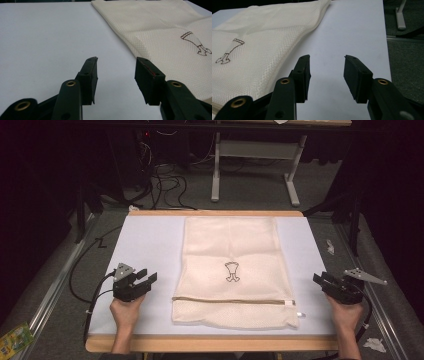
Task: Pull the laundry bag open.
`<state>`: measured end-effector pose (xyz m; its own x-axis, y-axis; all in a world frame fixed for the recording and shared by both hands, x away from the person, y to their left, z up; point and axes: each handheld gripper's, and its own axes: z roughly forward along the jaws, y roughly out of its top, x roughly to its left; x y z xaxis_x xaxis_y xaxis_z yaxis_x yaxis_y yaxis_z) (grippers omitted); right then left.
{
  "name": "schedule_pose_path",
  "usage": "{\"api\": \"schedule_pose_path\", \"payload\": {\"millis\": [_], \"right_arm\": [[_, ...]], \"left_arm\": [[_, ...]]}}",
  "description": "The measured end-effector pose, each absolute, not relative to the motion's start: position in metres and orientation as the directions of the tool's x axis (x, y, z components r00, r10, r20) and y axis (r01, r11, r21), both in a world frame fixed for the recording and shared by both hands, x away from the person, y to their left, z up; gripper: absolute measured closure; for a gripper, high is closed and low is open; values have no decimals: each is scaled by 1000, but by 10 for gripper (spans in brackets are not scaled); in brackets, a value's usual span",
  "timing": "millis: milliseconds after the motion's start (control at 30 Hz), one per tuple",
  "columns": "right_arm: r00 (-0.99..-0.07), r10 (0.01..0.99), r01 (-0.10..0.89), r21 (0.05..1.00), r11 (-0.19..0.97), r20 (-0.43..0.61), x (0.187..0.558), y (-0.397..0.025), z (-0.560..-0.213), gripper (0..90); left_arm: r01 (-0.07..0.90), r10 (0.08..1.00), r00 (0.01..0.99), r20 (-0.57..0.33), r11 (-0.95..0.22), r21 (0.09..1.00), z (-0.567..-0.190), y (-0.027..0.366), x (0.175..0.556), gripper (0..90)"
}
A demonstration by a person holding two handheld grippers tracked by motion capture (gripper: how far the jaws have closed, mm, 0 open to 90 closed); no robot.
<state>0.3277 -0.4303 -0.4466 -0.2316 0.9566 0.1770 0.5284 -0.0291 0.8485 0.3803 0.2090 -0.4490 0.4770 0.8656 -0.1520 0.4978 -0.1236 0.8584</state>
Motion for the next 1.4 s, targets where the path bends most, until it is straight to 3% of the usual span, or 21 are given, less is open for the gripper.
{"api": "schedule_pose_path", "payload": {"millis": [1400], "right_arm": [[-168,975,586,810,-18,143,347,-427,-463,552]], "left_arm": [[526,895,427,-126,-133,840,-473,199,405,499]]}}
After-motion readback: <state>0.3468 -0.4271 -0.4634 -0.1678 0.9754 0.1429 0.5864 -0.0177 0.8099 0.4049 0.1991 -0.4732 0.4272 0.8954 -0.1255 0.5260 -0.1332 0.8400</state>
